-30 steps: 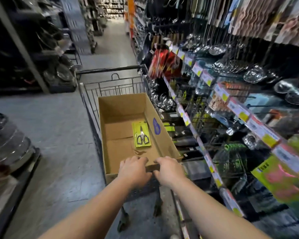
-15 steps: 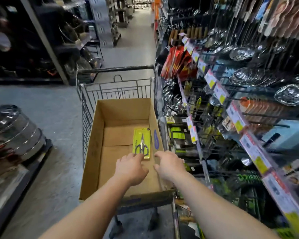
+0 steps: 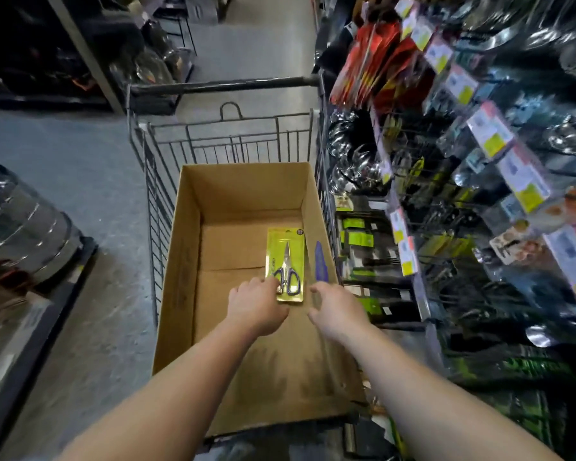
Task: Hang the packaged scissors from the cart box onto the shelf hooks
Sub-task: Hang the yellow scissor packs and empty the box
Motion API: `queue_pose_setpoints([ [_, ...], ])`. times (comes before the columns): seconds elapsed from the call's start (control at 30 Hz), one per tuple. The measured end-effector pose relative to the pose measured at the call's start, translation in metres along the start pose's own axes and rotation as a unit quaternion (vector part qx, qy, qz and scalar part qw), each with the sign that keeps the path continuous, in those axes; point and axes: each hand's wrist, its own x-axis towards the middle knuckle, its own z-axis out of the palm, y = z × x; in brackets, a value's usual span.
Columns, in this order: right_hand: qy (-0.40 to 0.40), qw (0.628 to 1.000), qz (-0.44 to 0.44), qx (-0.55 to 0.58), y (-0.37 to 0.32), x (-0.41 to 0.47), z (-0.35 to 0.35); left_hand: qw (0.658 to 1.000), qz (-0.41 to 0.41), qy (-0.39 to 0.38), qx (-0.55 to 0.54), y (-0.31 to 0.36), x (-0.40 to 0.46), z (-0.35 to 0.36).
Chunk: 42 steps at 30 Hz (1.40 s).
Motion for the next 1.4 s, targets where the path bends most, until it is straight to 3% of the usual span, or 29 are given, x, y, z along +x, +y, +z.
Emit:
queue_pose_setpoints([
  [0.5, -0.088, 0.983, 0.143, 0.078, -0.030, 0.146, 0.051, 0.992, -0.011, -0.118, -0.042, -0.057, 0.172, 0.035],
  [0.87, -0.109, 0.973, 0.171, 0.108, -0.020, 0.187, 0.102, 0.972, -0.134, -0.080, -0.177, -0.067, 0.239, 0.105],
  [1.07, -0.106, 0.972, 0.174, 0.120, -0.016, 0.192, 0.107, 0.945, -0.177, -0.097, -0.257, -0.069, 0.243, 0.110],
  [1.2, -0.104, 0.958, 0.200, 0.175, -0.018, 0.196, 0.106, 0.899, -0.214, -0.137, -0.357, -0.089, 0.223, 0.107],
  [1.4, -0.102, 0.897, 0.289, 0.318, -0.023, 0.198, 0.113, 0.851, -0.216, -0.183, -0.442, -0.098, 0.177, 0.105],
])
